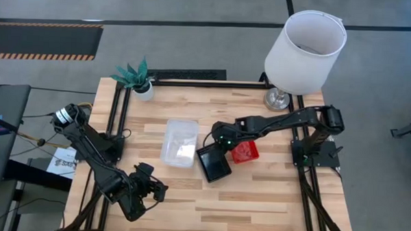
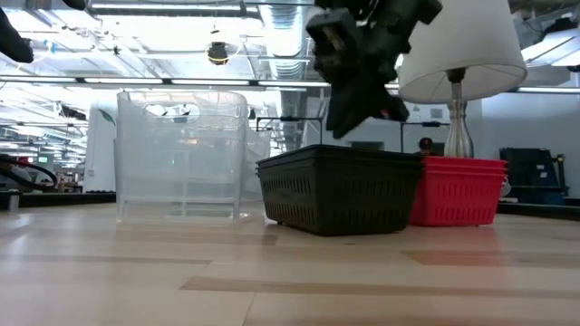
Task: Stack baskets by color
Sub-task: Adjust the stacked black bins
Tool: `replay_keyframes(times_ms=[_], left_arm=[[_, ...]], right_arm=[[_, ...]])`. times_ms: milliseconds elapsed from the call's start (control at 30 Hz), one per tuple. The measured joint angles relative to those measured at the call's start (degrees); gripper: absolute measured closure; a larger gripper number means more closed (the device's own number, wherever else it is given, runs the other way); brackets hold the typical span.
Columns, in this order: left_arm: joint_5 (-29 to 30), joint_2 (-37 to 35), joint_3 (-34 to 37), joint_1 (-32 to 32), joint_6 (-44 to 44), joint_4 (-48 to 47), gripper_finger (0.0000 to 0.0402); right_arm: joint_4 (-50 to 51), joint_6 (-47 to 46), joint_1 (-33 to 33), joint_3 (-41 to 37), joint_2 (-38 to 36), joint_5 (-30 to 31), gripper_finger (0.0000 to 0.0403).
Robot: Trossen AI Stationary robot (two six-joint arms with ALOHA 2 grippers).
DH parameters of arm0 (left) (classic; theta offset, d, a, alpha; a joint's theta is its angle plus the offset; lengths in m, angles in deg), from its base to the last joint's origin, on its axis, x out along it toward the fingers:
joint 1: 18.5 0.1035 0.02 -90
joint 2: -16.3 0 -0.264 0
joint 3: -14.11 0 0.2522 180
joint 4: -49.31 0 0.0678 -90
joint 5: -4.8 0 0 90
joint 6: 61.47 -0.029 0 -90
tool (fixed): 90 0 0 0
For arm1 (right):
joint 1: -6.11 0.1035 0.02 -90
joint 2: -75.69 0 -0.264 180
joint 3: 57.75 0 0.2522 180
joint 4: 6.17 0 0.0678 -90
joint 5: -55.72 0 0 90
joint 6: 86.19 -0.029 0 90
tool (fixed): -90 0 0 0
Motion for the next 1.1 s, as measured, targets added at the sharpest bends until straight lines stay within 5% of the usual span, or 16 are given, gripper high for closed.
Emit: replay_keyframes(times_ms=[200, 1100], left_arm=[[-0.1, 0.0, 0.0, 0.1, 0.3, 0.0, 0.0144], [0.0, 0.0, 0.0, 2.0, 1.2, -0.4, 0.0144]], right_arm=[[-1.3, 1.9, -1.2, -0.1, 6.3, -6.4, 0.0393], [1.1, -6.1, -8.2, 4.2, 10.6, 3.9, 0.0396]])
